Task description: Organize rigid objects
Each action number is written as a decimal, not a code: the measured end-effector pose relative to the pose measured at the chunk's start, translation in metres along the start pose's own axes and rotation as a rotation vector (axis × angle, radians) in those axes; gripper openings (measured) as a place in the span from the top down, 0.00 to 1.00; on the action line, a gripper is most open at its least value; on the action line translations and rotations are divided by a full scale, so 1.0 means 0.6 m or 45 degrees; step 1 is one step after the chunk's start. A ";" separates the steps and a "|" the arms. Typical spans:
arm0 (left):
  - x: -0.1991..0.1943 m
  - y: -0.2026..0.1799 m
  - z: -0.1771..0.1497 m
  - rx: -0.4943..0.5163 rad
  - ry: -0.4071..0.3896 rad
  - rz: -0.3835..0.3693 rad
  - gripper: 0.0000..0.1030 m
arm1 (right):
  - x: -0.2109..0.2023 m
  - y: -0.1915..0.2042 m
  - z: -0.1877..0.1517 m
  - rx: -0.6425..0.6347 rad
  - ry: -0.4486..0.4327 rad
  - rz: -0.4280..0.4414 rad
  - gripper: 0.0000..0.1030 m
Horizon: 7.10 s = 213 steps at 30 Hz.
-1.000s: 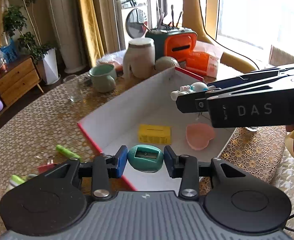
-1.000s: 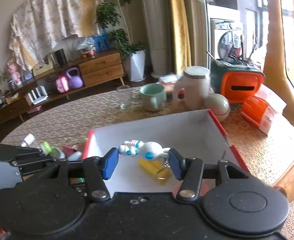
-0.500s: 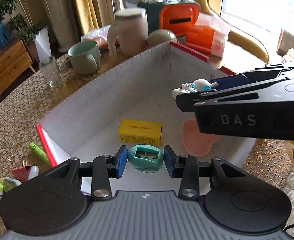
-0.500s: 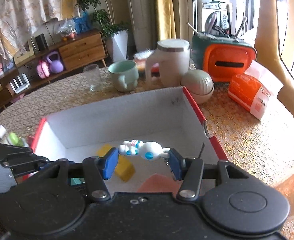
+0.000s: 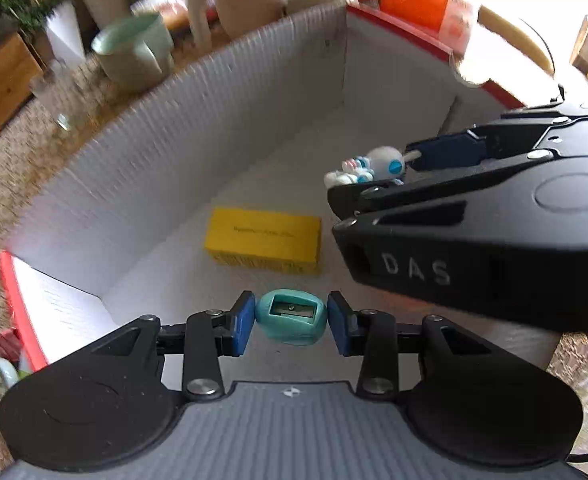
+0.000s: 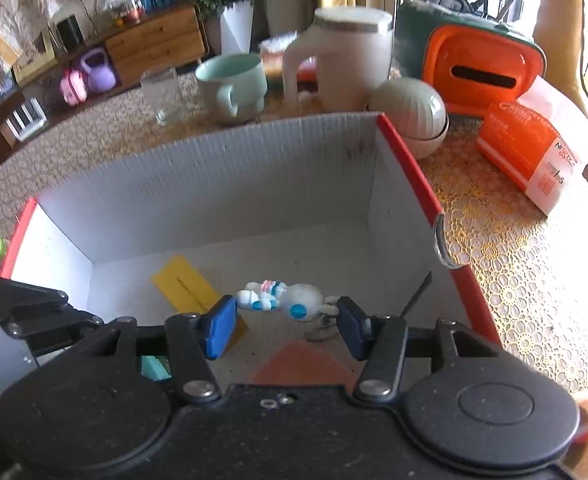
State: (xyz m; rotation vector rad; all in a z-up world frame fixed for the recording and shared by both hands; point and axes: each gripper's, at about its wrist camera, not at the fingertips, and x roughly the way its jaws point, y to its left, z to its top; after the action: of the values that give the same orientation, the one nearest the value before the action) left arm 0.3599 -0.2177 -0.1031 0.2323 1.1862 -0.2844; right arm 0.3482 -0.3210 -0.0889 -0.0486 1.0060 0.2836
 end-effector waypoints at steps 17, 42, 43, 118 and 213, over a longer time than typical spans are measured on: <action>0.034 0.000 0.002 -0.006 0.152 -0.047 0.59 | 0.009 -0.001 0.007 -0.006 0.084 -0.069 0.39; -0.127 0.030 -0.069 -0.053 -0.205 -0.085 0.47 | -0.109 0.060 -0.028 0.020 -0.108 -0.006 0.27; -0.135 0.033 -0.075 -0.060 -0.219 -0.087 0.47 | -0.116 0.065 -0.030 0.020 -0.119 -0.001 0.27; -0.228 0.436 -0.439 -0.519 -0.702 0.359 0.20 | -0.101 0.448 -0.149 -0.308 -0.347 0.326 0.02; -0.286 0.359 -0.387 -0.443 -0.691 0.170 0.59 | -0.197 0.341 -0.090 0.027 -0.396 0.331 0.84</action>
State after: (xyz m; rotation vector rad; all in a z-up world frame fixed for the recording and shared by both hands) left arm 0.1696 0.0769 -0.0199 -0.0715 0.6616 -0.0141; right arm 0.1917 -0.1583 -0.0005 0.1430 0.7046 0.5020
